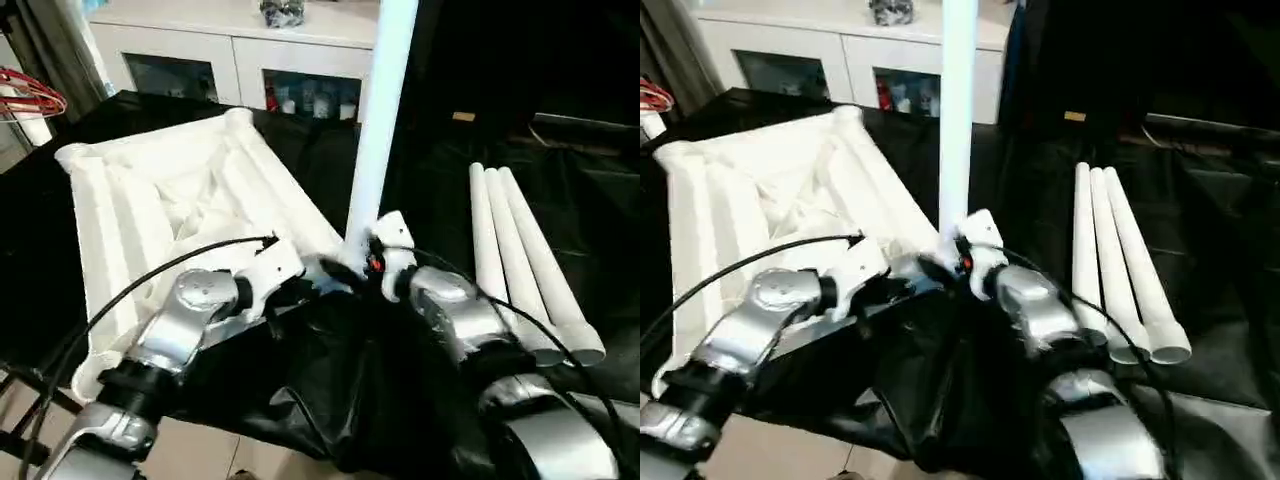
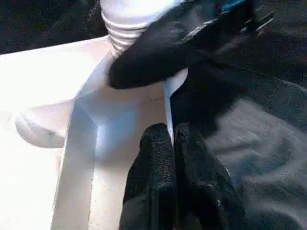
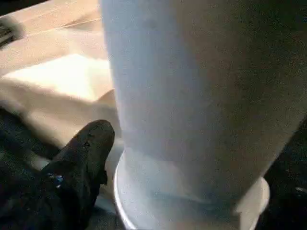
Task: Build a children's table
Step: Rotate leg to tighten
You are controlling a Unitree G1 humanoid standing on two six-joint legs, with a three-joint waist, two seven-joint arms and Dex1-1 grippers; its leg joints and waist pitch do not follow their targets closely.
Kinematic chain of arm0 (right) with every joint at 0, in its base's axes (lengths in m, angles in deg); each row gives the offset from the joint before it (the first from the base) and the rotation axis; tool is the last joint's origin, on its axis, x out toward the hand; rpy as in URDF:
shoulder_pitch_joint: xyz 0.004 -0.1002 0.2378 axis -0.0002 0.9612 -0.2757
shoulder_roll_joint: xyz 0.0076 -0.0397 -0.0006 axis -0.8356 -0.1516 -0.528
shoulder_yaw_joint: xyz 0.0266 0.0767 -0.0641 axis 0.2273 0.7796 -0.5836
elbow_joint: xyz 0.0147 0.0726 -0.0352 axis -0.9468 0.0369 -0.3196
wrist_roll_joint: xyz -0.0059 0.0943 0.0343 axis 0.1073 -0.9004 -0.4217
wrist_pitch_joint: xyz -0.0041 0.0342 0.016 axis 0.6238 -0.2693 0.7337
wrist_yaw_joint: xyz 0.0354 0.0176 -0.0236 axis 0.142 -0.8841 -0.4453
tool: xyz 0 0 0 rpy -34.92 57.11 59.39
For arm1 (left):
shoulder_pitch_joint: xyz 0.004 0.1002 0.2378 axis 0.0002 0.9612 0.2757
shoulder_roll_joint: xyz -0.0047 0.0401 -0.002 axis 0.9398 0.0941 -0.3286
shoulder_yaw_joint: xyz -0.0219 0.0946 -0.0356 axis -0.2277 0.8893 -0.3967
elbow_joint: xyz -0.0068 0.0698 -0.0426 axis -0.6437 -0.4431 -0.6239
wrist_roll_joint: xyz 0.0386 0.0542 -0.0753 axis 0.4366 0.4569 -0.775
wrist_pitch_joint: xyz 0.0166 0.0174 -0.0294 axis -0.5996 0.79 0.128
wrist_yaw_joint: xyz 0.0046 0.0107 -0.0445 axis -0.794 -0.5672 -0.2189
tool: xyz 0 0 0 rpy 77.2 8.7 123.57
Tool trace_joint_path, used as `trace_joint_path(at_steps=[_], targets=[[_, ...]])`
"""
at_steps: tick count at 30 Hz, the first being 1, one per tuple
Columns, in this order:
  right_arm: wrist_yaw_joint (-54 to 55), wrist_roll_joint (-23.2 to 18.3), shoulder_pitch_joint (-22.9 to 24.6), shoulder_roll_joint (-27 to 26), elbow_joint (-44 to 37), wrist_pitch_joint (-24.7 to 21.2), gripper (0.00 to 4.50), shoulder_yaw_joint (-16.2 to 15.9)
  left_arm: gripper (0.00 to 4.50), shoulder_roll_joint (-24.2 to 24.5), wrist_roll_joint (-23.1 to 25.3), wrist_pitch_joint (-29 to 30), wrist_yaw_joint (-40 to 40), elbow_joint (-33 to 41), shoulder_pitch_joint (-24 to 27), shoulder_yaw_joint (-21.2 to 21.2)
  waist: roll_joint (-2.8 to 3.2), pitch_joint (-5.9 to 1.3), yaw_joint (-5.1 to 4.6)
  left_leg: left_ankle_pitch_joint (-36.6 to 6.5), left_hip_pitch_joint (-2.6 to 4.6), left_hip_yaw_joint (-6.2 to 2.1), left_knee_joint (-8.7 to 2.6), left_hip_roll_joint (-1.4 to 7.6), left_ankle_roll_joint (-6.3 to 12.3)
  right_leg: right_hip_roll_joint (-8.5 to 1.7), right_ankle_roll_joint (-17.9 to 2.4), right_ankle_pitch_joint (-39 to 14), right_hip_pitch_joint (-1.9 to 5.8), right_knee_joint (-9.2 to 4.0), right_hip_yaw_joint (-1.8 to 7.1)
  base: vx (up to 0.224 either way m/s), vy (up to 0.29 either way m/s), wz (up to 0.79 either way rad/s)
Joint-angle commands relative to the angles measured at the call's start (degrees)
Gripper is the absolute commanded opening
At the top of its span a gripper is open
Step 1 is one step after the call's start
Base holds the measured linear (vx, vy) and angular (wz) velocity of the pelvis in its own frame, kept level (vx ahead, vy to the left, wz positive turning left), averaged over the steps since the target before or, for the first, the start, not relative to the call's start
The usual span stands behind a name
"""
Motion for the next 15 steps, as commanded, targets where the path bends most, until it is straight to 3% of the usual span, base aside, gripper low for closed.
trace_joint_path(at_steps=[1, 5, 10, 11, 14, 15], targets=[[-6.66, -1.11, 1.24, 1.58, -4.14, -1.44, 3.93, -2.45, 0.0, -0.17, -4.09, -3.26, 4.69, 3.51, 0.41, 0.52, 0.16, -4.08, 0.17, -8.54, 0.53, -1.02, -3.54, 3.43, 3.85, -5.74, -13.43, -4.99, 3.34, -4.74, 3.57, 0.0, 0.0, 0.0], [-15.76, -1.48, 3.47, 5.27, -8.87, -2.04, 3.93, -5.04, 0.0, 2.74, -5.2, -4.42, 9.21, 4.35, 1.23, 0.8, 0.26, -4.18, 0.68, -8.08, 0.42, -1.05, -3.43, 3.5, 4.43, -5.67, -12.89, -5.06, 3.33, -4.69, 3.46, 0.0, 0.0, 0.0], [-20.93, -1.67, 4.56, 7.31, -11.73, -2.21, 3.93, -6.0, 0.0, 5.31, -6.44, -5.1, 14.21, 4.54, 1.72, 0.88, 0.22, -4.16, 1.05, -8.33, 0.56, -1.08, -3.53, 3.45, 3.71, -5.6, -12.74, -6.42, 3.23, -4.83, 3.43, 0.0, 0.0, 0.0], [-20.93, -1.67, 4.56, 7.31, -11.73, -2.21, 3.66, -6.0, 0.0, 5.31, -6.44, -5.1, 14.21, 4.54, 1.72, 0.88, 0.15, -4.21, 1.23, -7.78, 0.55, -1.08, -3.54, 3.53, 3.88, -5.63, -12.68, -5.59, 3.22, -4.65, 3.47, 0.0, 0.0, 0.0], [-23.47, -2.42, 5.18, 8.22, -13.63, -3.73, 3.55, -6.66, 0.0, 6.29, -7.19, -4.7, 16.3, 5.08, 2.02, 0.84, 0.23, -4.22, 1.36, -7.48, 0.55, -1.07, -3.57, 3.55, 4.01, -5.63, -13.14, -4.8, 3.13, -4.56, 3.4, 0.0, 0.0, 0.0], [-24.81, -2.67, 5.53, 8.75, -14.46, -4.36, 3.46, -7.21, 0.0, 6.67, -7.38, -4.49, 16.95, 5.27, 2.12, 0.87, -0.01, -4.24, 1.45, -7.66, 0.6, -1.02, -3.55, 3.6, 4.05, -5.62, -13.05, -4.92, 3.15, -4.61, 3.39, 0.0, 0.0, 0.0]])
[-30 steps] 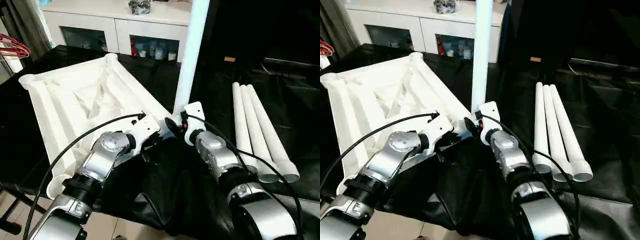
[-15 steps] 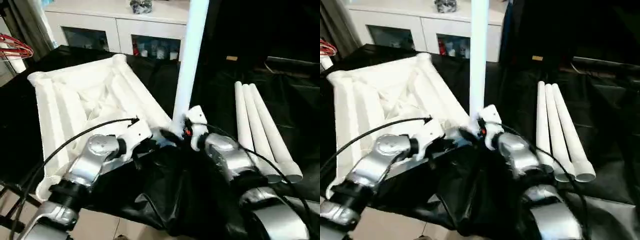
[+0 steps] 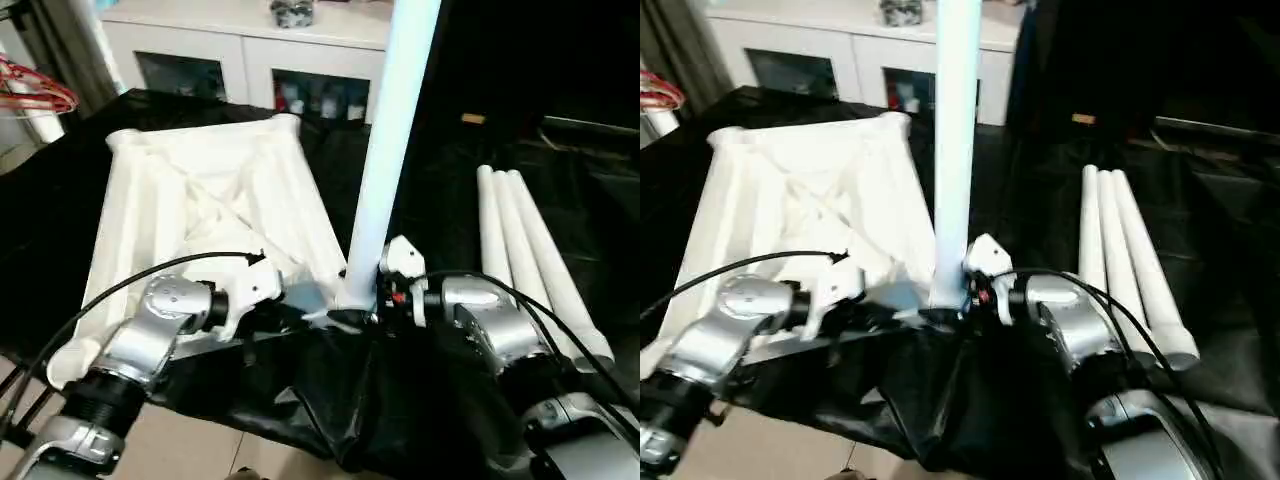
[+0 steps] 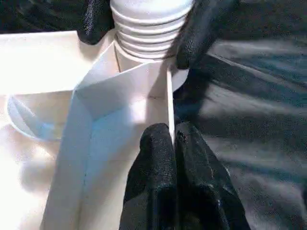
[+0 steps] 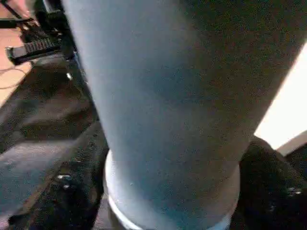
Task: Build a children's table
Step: Rotate leg to tighten
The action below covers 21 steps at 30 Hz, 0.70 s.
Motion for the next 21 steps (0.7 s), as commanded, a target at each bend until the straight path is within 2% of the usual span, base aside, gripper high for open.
trace_joint_path(at_steps=[1, 4, 5, 7, 11, 12, 16, 21], targets=[[-3.08, -1.11, 0.64, 1.2, -2.9, -1.67, 3.25, -1.4, 0.0, 0.09, -2.28, -1.36, 2.61, 3.3, -0.38, 0.53, 0.07, -4.23, 0.0, -7.59, 0.66, -1.07, -3.6, 3.55, 4.06, -5.6, -13.08, -4.97, 3.21, -4.53, 3.42, 0.0, 0.0, 0.0], [-4.73, -1.39, 1.26, 1.56, -3.87, -2.78, 3.2, -1.86, 0.0, 0.66, -2.37, -1.44, 3.31, 3.15, -0.29, 0.59, 0.08, -4.19, 0.11, -7.78, 0.7, -1.03, -3.6, 3.54, 4.18, -5.63, -12.76, -5.98, 3.14, -4.67, 3.44, 0.0, 0.0, 0.0], [-4.73, -1.39, 1.26, 1.56, -3.87, -2.78, 2.93, -1.86, 0.0, 0.66, -2.37, -1.44, 3.31, 3.15, -0.29, 0.59, -0.02, -4.1, 0.09, -8.09, 0.58, -1.08, -3.66, 3.48, 3.74, -5.71, -12.35, -7.37, 3.18, -4.8, 3.45, 0.0, 0.0, 0.0], [-4.97, -1.16, 1.63, 1.34, -4.35, -3.04, 2.93, -1.82, 0.0, 0.67, -2.34, -1.65, 3.42, 2.77, -0.36, 0.55, -0.02, -4.06, 0.11, -8.29, 0.67, -1.09, -3.7, 3.49, 3.4, -5.75, -11.99, -8.46, 3.11, -4.96, 3.48, 0.0, 0.0, 0.0], [-1.59, -0.89, 2.29, -0.22, -4.44, -3.43, 2.8, -1.16, 0.0, -0.4, -1.79, -1.46, 1.35, 1.8, -0.74, 0.16, -0.09, -4.16, 0.03, -7.58, 0.66, -1.12, -3.72, 3.51, 3.26, -5.75, -11.95, -7.63, 3.11, -4.84, 3.48, 0.0, 0.0, 0.0], [4.13, -0.25, 1.75, -2.32, -2.24, -3.19, 2.8, 0.28, 0.0, -1.7, -0.86, -1.78, -1.41, 0.76, -1.32, -0.14, -0.08, -4.1, -0.09, -7.42, 0.59, -1.14, -3.75, 3.51, 3.15, -5.78, -11.94, -7.52, 3.07, -4.85, 3.53, 0.0, 0.0, 0.0], [10.88, 0.84, 0.65, -4.5, 0.8, -2.99, 2.79, 1.77, 0.0, -3.25, 0.37, -1.5, -5.08, -0.44, -2.16, -0.57, -0.11, -3.99, -0.59, -9.24, 0.73, -1.27, -3.89, 3.29, 1.58, -5.88, -11.11, -11.62, 3.17, -5.31, 3.52, 0.0, 0.0, 0.0], [35.87, 1.91, -3.98, -12.91, 12.26, -3.08, 2.78, 7.61, 0.0, -10.22, 5.05, 1.97, -19.15, -4.57, -6.25, -0.81, -0.01, -3.85, -1.5, -10.28, 1.07, -1.3, -4.01, 3.15, -0.17, -5.87, -10.61, -14.52, 2.79, -5.66, 3.62, 0.0, 0.0, 0.0]])
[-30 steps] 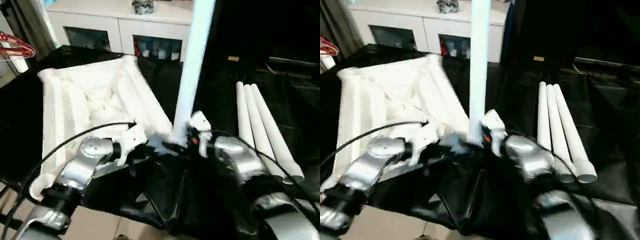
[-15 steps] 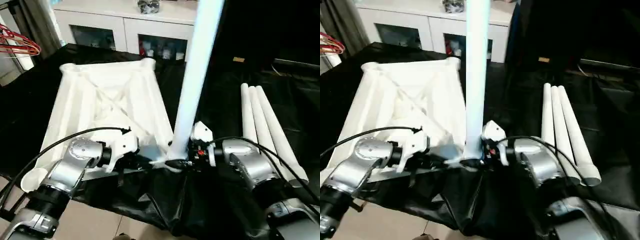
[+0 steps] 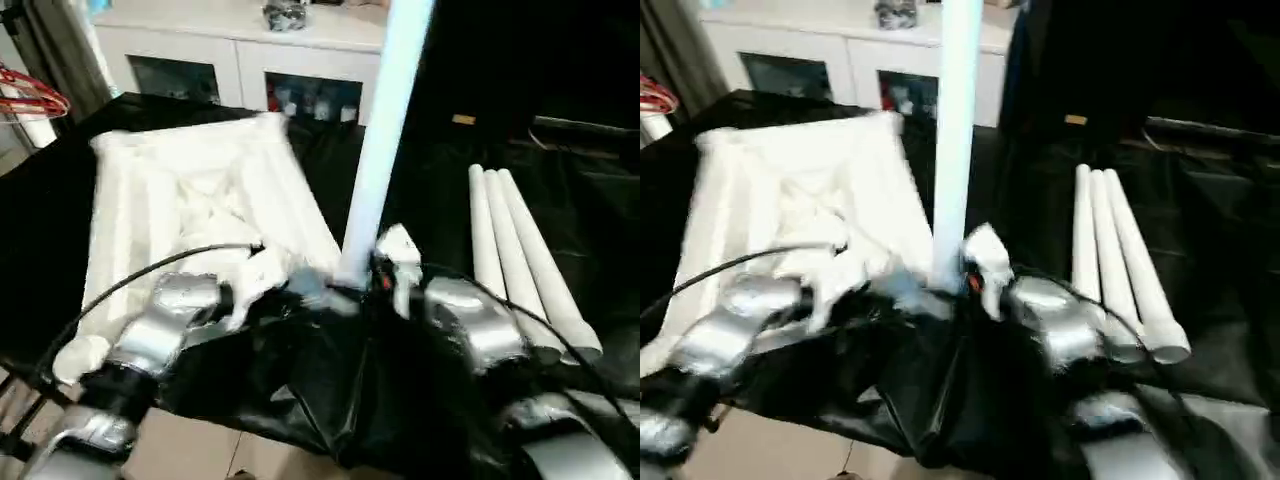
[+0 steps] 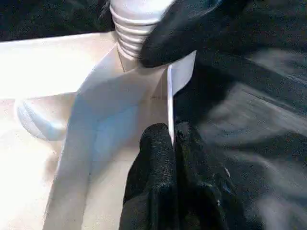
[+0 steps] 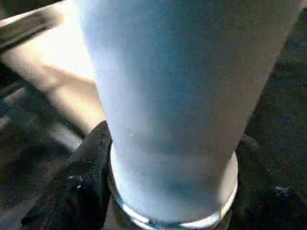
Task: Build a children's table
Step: Rotate leg to tighten
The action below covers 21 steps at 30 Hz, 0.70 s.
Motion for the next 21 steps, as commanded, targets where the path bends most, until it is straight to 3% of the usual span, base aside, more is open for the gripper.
trace_joint_path(at_steps=[1, 6, 7, 10, 13, 21], targets=[[6.49, 0.6, -0.75, -2.18, 3.63, -1.44, 2.78, 0.18, 0.0, -3.05, -0.77, -0.53, -3.37, 1.23, -1.97, 0.12, 0.07, -3.85, 0.08, -10.29, 0.88, -1.35, -3.95, 3.2, -0.15, -5.95, -10.58, -14.76, 2.7, -5.85, 3.64, 0.0, 0.0, 0.0], [14.24, 2.35, -2.33, -5.27, 6.95, 0.79, 2.78, 1.09, 0.0, -6.72, 0.69, -0.71, -9.27, 0.61, -2.96, 0.31, 0.06, -4.15, 0.02, -7.92, 0.35, -1.27, -3.81, 3.18, 1.42, -5.83, -11.04, -8.76, 3.02, -5.24, 3.59, 0.0, 0.0, 0.0], [14.15, 2.32, -2.46, -5.58, 7.07, 1.43, 3.33, 1.2, 0.0, -7.22, 0.73, -1.1, -9.63, 0.56, -2.95, 0.39, 0.11, -4.18, 0.06, -7.82, 0.37, -1.23, -3.76, 3.19, 1.59, -5.86, -11.2, -8.15, 2.98, -5.2, 3.59, 0.0, 0.0, 0.0], [14.47, 1.96, -3.4, -6.08, 8.26, 2.81, 3.47, 2.2, 0.0, -7.76, 1.2, -1.37, -9.58, 0.56, -2.73, 0.6, 0.02, -4.16, 0.16, -7.97, 0.37, -1.12, -3.72, 3.13, 2.57, -5.94, -11.67, -7.64, 2.98, -5.21, 3.59, 0.0, 0.0, 0.0], [13.47, 1.67, -3.87, -5.32, 8.11, 3.3, 3.89, 2.36, 0.0, -6.64, 0.77, -1.36, -7.31, 1.73, -1.78, 1.15, 0.06, -4.07, 0.1, -8.84, 0.41, -1.17, -3.83, 3.18, 2.62, -5.95, -11.57, -8.95, 2.96, -5.32, 3.54, 0.0, 0.0, 0.0], [-3.95, 1.09, -1.33, 0.28, 2.29, 4.24, 3.92, -1.08, 0.0, -2.17, -2.43, -2.1, 2.23, 5.28, 1.44, 1.53, -0.1, -4.25, 0.24, -6.96, 0.04, -1.09, -3.54, 3.22, 4.76, -5.89, -12.58, -4.59, 3.33, -4.81, 3.45, 0.0, 0.0, 0.0]])
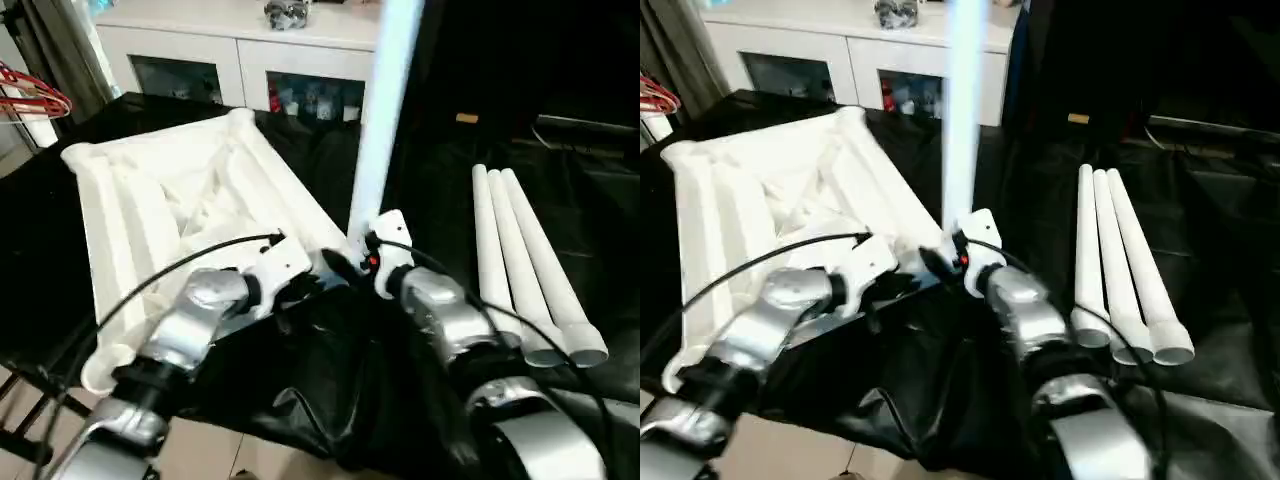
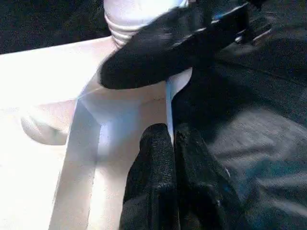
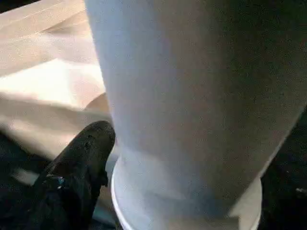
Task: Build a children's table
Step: Rotate leg to tighten
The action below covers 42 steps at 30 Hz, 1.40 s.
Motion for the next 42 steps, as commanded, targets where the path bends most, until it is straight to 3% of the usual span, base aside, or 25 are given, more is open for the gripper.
trace_joint_path(at_steps=[1, 3, 7, 8, 11, 18, 23, 27, 30, 33, 34, 37, 42], targets=[[-8.67, -1.35, 1.68, 1.83, -4.07, -0.77, 3.92, -2.57, 0.0, 0.19, -4.03, -2.69, 5.84, 3.78, 1.21, 1.25, -0.27, -4.1, 0.22, -6.92, 0.34, -1.16, -3.51, 3.47, 4.63, -5.74, -12.68, -4.47, 3.36, -4.63, 3.56, 0.0, 0.0, 0.0], [-13.17, -2.15, 2.75, 3.49, -6.23, -1.28, 3.92, -3.47, 0.0, 1.29, -4.9, -2.62, 8.08, 4.49, 1.8, 1.16, -0.21, -3.99, 0.4, -7.86, 0.37, -1.13, -3.52, 3.57, 5.12, -5.63, -12.57, -5.71, 3.29, -4.75, 3.44, 0.0, 0.0, 0.0], [-21.72, -3.56, 4.36, 6.78, -8.71, -2.18, 3.92, -4.45, 0.0, 3.66, -6.48, -2.13, 12.36, 5.61, 2.8, 0.93, -0.28, -3.77, 0.53, -9.84, 0.52, -1.15, -3.69, 3.57, 4.14, -5.65, -12.0, -10.35, 3.18, -5.23, 3.49, 0.0, 0.0, 0.0], [-22.3, -3.71, 4.46, 7.01, -8.9, -2.29, 3.74, -4.5, 0.0, 3.87, -6.6, -2.12, 12.7, 5.7, 2.87, 0.95, -0.24, -3.78, 0.58, -9.74, 0.49, -1.18, -3.72, 3.63, 3.98, -5.68, -11.91, -10.84, 3.12, -5.23, 3.51, 0.0, 0.0, 0.0], [-26.49, -4.43, 5.16, 8.69, -10.53, -2.66, 3.64, -4.99, 0.0, 5.6, -7.73, -1.58, 15.81, 6.72, 3.47, 1.12, -0.23, -3.86, 0.9, -9.0, 0.57, -1.12, -3.7, 3.6, 4.26, -5.46, -11.99, -9.92, 3.07, -5.12, 3.46, 0.0, 0.0, 0.0], [-30.32, -4.36, 6.44, 10.8, -13.13, -2.67, 2.89, -6.2, 0.0, 7.83, -8.36, -0.98, 19.34, 7.21, 3.97, 1.24, -0.27, -3.93, 1.36, -8.33, 0.59, -1.1, -3.66, 3.58, 4.26, -5.51, -11.97, -9.17, 2.97, -5.05, 3.43, 0.0, 0.0, 0.0], [-32.12, -4.32, 7.4, 10.87, -14.11, -3.65, 2.78, -7.02, 0.0, 7.85, -8.34, -1.03, 18.8, 6.8, 3.74, 0.98, -0.37, -3.82, 1.42, -9.08, 0.65, -1.16, -3.81, 3.62, 3.64, -5.53, -11.5, -10.92, 2.96, -5.2, 3.49, 0.0, 0.0, 0.0], [-27.79, -3.07, 7.74, 9.34, -13.13, -3.45, 2.75, -7.01, 0.0, 5.85, -6.58, -2.33, 13.99, 4.79, 2.73, 0.66, -0.44, -3.85, 1.38, -8.76, 0.57, -1.2, -3.8, 3.52, 3.4, -5.62, -11.21, -11.12, 3.03, -5.27, 3.48, 0.0, 0.0, 0.0], [-15.1, -0.03, 6.18, 5.97, -8.04, -2.24, 2.75, -5.18, 0.0, 2.39, -4.54, -2.72, 6.84, 2.43, 0.93, -0.16, -0.39, -3.61, 1.04, -10.84, 0.99, -1.23, -3.96, 3.42, 2.12, -5.63, -10.52, -15.27, 2.73, -5.84, 3.5, 0.0, 0.0, 0.0], [-6.09, 1.85, 4.71, 3.96, -3.88, -1.98, 2.74, -4.08, 0.0, 0.26, -3.74, -2.13, 3.35, 1.59, -0.05, -0.42, -0.47, -3.61, 0.62, -11.49, 0.88, -1.39, -4.06, 3.29, 0.8, -5.78, -9.42, -18.55, 2.83, -6.04, 3.48, 0.0, 0.0, 0.0], [-2.52, 2.13, 4.06, 2.93, -2.11, -1.64, 2.74, -3.39, 0.0, -0.61, -2.98, -1.68, 1.47, 1.23, -0.51, -0.33, -0.41, -3.49, 0.55, -12.01, 1.01, -1.35, -4.08, 3.35, 0.66, -5.76, -9.14, -19.2, 2.52, -6.25, 3.57, 0.0, 0.0, 0.0], [9.04, -0.03, 1.43, -1.48, 2.66, -3.63, 2.74, 0.69, 0.0, -4.08, -1.14, -0.08, -4.5, -0.45, -2.37, 0.05, -0.32, -3.57, 0.12, -12.46, 1.09, -1.43, -4.16, 3.31, 0.29, -5.73, -9.42, -18.69, 2.47, -6.15, 3.64, 0.0, 0.0, 0.0], [14.45, -0.39, -0.65, -5.29, 5.27, -1.8, 2.74, 2.33, 0.0, -6.85, 0.26, -0.06, -8.09, -1.69, -3.76, 0.53, -0.22, -3.79, 0.09, -11.21, 0.81, -1.36, -4.05, 3.34, 1.07, -5.82, -10.04, -14.47, 2.73, -5.83, 3.67, 0.0, 0.0, 0.0]])
